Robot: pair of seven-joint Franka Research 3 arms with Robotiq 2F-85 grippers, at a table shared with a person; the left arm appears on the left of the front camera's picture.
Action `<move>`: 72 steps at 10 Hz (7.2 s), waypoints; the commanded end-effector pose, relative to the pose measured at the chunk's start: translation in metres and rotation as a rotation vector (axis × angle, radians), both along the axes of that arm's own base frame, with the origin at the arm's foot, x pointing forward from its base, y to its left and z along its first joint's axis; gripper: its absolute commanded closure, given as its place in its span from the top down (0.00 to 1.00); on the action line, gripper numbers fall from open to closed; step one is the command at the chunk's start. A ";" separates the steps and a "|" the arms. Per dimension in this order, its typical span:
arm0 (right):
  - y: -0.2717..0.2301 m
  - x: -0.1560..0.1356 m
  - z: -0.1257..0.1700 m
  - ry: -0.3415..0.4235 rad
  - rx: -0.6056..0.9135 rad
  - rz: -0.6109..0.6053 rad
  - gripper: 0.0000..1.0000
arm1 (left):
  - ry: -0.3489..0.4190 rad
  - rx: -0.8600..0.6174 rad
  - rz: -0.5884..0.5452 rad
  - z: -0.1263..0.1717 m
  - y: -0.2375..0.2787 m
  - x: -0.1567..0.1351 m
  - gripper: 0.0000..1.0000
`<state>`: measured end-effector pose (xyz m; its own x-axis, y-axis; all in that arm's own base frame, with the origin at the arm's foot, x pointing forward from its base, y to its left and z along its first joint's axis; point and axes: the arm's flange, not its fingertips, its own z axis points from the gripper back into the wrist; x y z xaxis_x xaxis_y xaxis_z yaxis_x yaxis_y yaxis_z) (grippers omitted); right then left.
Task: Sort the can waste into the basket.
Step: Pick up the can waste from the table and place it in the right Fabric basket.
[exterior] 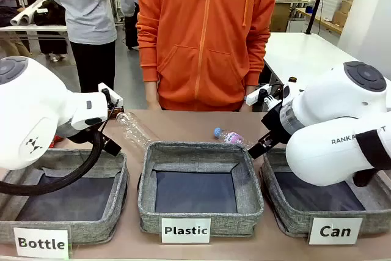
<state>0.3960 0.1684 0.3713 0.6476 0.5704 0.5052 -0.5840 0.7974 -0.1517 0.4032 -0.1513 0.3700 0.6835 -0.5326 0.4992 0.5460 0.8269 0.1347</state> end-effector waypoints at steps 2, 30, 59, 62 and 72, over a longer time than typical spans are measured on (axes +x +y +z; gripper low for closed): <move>0.000 0.000 0.000 0.000 0.000 0.000 1.00 | 0.000 0.000 0.000 0.000 0.000 0.000 1.00; -0.366 -0.102 0.024 0.269 1.310 -0.341 1.00 | 0.044 -1.143 0.448 -0.074 0.315 -0.287 1.00; -0.378 -0.116 0.018 0.259 1.303 -0.365 1.00 | 0.461 -0.545 0.499 0.112 0.313 0.073 1.00; -0.378 -0.116 0.018 0.259 1.303 -0.365 1.00 | 0.540 -0.663 0.365 0.121 0.349 0.058 1.00; -0.378 -0.116 0.018 0.259 1.303 -0.365 1.00 | 0.315 -1.104 0.383 0.058 0.455 -0.156 1.00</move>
<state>0.2766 -0.2082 0.3881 0.8301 -0.4328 0.3517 -0.1739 0.3982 0.9006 0.2262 0.3025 0.4130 0.8546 0.3789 0.3552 0.1298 0.5064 -0.8525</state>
